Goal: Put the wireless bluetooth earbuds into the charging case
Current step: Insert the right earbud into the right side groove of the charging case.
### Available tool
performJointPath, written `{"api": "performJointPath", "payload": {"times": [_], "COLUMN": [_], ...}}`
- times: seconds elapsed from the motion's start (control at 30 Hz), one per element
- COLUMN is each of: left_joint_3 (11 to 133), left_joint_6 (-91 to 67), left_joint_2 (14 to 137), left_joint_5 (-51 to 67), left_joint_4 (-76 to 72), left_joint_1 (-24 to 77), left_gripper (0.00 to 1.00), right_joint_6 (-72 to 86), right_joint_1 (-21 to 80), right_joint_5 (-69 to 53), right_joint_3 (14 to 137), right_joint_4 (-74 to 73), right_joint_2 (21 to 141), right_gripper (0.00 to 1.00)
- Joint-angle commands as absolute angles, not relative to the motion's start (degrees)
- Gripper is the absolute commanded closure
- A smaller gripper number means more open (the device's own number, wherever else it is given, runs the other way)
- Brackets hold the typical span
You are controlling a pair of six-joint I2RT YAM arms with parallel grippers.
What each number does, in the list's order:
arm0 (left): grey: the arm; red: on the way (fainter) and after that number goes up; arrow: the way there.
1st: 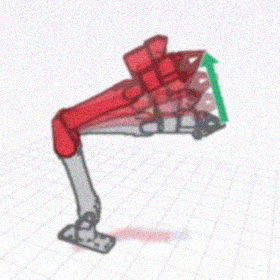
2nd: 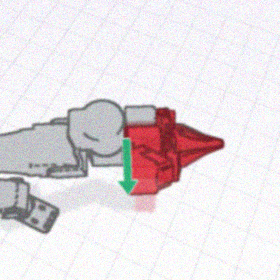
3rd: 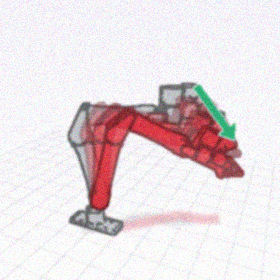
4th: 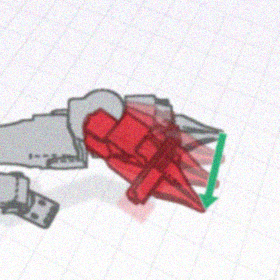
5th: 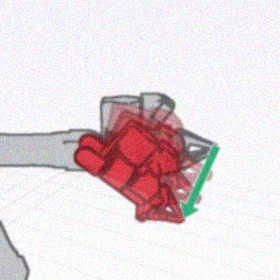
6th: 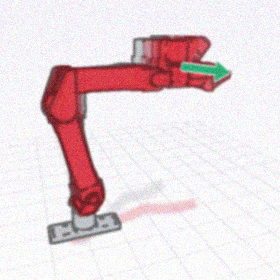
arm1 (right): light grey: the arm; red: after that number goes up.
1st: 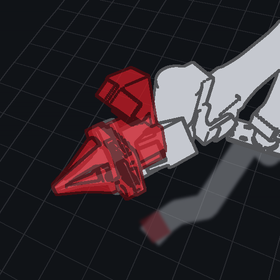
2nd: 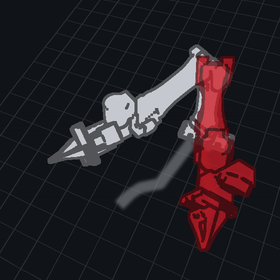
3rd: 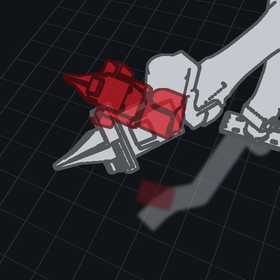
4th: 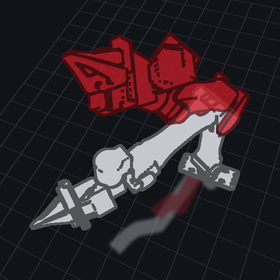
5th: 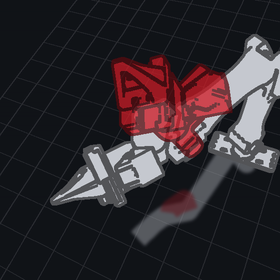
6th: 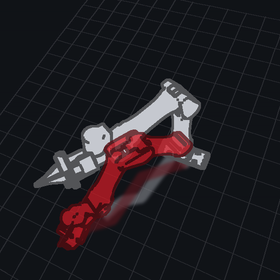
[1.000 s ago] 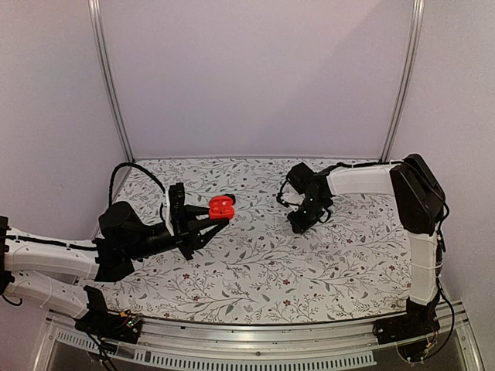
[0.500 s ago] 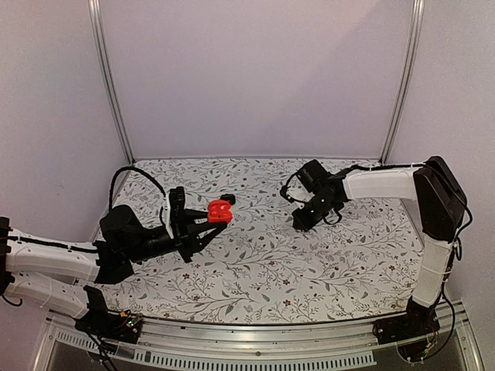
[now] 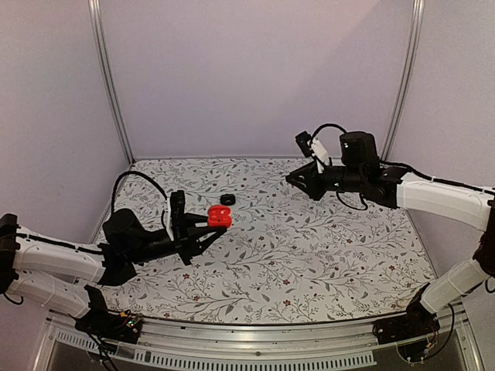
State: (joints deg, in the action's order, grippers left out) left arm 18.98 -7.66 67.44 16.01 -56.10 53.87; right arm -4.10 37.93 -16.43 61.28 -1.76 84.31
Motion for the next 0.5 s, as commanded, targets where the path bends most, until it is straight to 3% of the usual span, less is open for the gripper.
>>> {"api": "performJointPath", "payload": {"times": [0.0,0.47], "left_joint_3": [20.54,25.23], "left_joint_6": [-9.78,-12.05], "left_joint_2": [68.89,72.57], "left_joint_5": [19.34,28.43], "left_joint_4": [-59.27,-62.36], "left_joint_1": [52.80,52.66], "left_gripper": [1.00,1.00], "right_joint_6": [-2.92,-4.17], "right_joint_1": [38.94,48.87], "right_joint_5": [-24.99,-32.78], "right_joint_3": [59.27,59.06], "right_joint_4": [9.34,16.95], "right_joint_2": [78.17,71.13], "right_gripper": [0.88,0.88]}}
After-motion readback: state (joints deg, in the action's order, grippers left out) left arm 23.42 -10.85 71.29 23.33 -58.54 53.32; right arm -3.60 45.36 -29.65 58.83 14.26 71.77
